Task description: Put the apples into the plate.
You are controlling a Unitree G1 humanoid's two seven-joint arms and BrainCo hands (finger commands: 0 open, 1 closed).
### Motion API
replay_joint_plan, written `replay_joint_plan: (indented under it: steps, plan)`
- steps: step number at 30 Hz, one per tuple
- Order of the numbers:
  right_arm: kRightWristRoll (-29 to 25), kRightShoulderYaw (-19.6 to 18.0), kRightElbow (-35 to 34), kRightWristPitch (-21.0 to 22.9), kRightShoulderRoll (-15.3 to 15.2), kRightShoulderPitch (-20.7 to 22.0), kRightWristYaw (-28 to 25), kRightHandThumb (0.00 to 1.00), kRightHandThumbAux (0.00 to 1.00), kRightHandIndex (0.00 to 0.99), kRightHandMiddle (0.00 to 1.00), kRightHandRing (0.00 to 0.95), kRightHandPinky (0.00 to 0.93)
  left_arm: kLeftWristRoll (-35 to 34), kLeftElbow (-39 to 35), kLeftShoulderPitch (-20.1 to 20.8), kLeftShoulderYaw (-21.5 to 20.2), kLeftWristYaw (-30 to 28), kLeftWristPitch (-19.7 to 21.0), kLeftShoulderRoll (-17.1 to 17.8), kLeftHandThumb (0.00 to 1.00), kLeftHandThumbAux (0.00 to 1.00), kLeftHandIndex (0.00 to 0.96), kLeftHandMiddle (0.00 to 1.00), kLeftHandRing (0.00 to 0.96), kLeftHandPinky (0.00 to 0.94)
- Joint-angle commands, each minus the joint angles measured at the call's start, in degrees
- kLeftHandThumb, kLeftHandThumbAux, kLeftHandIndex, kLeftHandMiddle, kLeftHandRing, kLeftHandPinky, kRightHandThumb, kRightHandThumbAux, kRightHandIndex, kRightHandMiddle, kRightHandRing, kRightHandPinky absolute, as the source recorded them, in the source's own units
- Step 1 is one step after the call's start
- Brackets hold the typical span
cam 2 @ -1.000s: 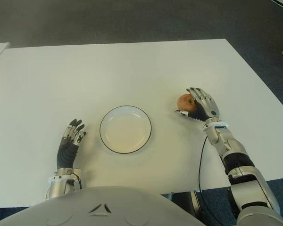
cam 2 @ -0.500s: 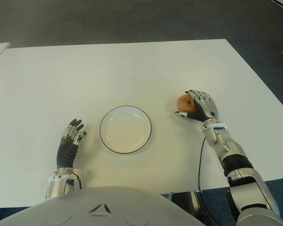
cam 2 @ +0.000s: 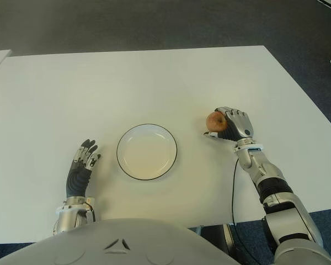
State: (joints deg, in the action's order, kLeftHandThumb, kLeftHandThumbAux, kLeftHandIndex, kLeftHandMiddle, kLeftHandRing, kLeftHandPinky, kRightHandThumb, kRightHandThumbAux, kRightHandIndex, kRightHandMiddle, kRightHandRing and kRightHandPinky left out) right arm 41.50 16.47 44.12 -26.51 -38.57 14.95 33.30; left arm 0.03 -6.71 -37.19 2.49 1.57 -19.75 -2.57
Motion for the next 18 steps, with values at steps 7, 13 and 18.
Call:
replay_joint_plan:
  steps: [7,13,18]
  plan:
    - [-2.3,0.2,0.3,-2.4,0.3,0.3,-4.1,0.842,0.682,0.854,0.903,0.891,0.887,-0.7,0.2,-1.0,-0.3,-0.4,0.7,0.1,0.156,0.551,0.103,0.11,0.118,0.153]
    - [-2.8,-0.2,-0.3,-2.9,0.4,0.0,-3.7,0.862,0.678,0.859,0.903,0.892,0.884,-0.7,0.0,-1.1,-0.3,-0.3,0.8,0.0,0.161,0.546,0.106,0.115,0.123,0.158]
    - [-3.1,-0.5,-0.5,-3.1,0.5,-0.2,-3.6,0.869,0.676,0.857,0.901,0.891,0.883,-0.9,0.1,-1.0,-0.4,-0.5,0.6,0.2,0.165,0.545,0.109,0.117,0.126,0.167]
